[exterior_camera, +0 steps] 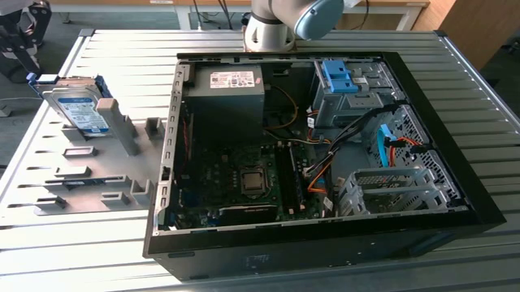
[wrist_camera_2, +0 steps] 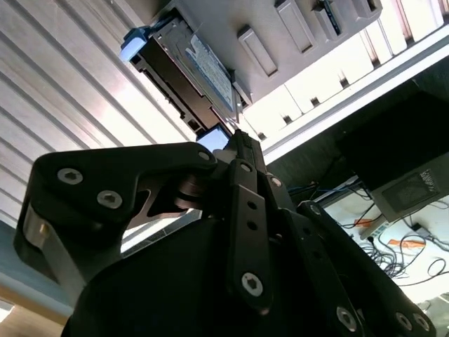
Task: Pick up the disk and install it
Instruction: 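Pick up the disk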
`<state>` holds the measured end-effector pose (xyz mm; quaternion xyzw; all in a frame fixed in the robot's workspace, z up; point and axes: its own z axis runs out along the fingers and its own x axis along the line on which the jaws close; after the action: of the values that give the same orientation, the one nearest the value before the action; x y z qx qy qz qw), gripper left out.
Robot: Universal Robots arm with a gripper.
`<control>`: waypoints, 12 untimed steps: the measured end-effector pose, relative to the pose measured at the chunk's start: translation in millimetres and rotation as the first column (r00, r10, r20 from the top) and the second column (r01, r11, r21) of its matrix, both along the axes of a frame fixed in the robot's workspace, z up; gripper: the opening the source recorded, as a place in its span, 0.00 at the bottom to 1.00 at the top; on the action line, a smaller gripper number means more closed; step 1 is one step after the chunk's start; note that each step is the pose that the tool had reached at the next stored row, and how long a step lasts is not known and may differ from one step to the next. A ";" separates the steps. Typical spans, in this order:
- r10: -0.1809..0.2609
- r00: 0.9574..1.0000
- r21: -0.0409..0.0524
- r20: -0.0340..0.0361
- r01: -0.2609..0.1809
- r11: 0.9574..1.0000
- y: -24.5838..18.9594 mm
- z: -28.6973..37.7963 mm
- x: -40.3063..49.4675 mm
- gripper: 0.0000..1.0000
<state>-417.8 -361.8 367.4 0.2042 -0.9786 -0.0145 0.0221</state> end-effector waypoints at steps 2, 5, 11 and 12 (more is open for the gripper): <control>0.033 0.999 0.000 0.000 -0.033 0.999 0.0 0.0 0.0 0.11; 0.079 0.997 0.000 0.000 -0.079 0.997 0.0 -0.2 0.0 0.11; 0.173 0.985 0.000 0.000 -0.173 0.985 0.0 -0.6 0.0 0.11; 0.191 0.982 0.000 0.000 -0.191 0.982 0.0 -0.7 0.0 0.11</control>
<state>-417.8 -361.9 366.7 0.2970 -0.9545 -0.0123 0.0234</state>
